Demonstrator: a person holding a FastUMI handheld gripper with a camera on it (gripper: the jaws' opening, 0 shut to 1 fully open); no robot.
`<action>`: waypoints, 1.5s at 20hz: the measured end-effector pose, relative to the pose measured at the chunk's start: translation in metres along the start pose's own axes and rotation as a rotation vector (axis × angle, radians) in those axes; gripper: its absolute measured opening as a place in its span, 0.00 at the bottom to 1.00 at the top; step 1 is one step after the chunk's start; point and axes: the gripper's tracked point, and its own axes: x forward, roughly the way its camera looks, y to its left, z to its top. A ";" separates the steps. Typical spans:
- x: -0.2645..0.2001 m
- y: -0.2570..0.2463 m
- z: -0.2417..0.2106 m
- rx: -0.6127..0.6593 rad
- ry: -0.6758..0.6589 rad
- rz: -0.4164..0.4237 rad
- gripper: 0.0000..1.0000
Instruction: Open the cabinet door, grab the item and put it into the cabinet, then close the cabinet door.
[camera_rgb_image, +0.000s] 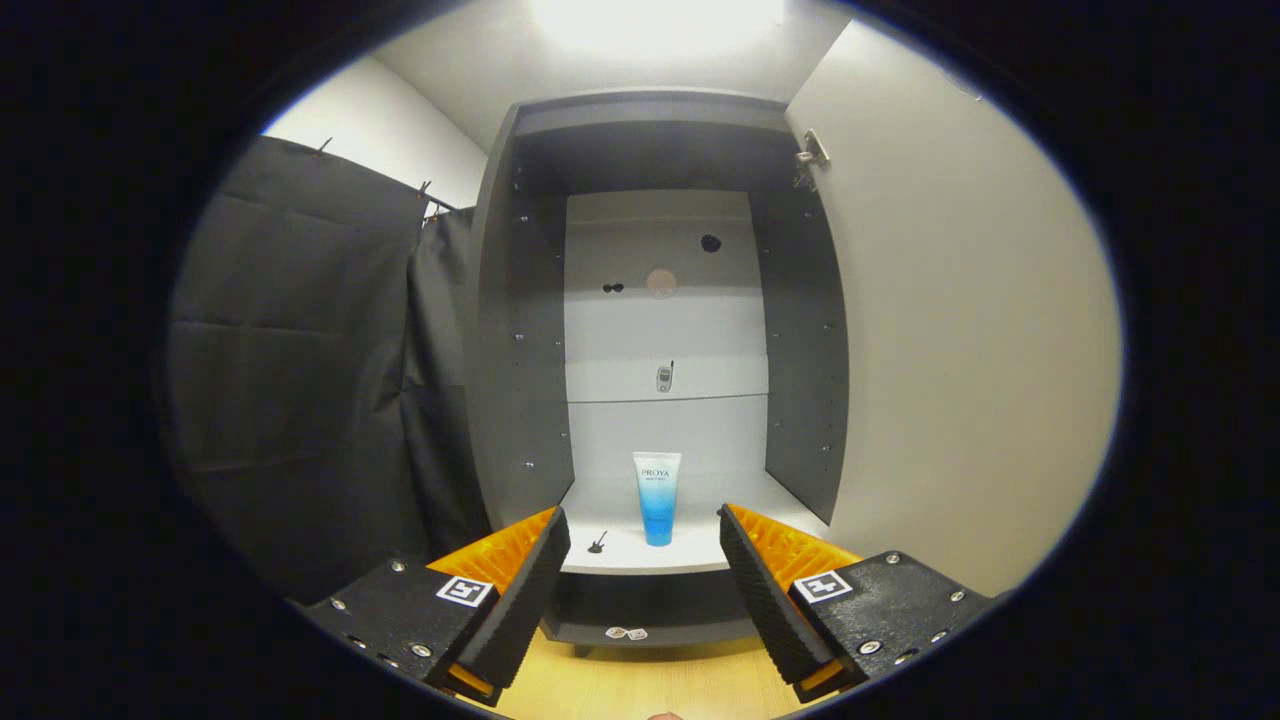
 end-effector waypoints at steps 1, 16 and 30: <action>-0.011 0.002 -0.002 0.011 -0.005 0.008 0.94; -0.156 -0.020 -0.022 0.004 -0.020 0.040 0.93; -0.240 -0.125 -0.025 -0.024 -0.091 -0.116 0.93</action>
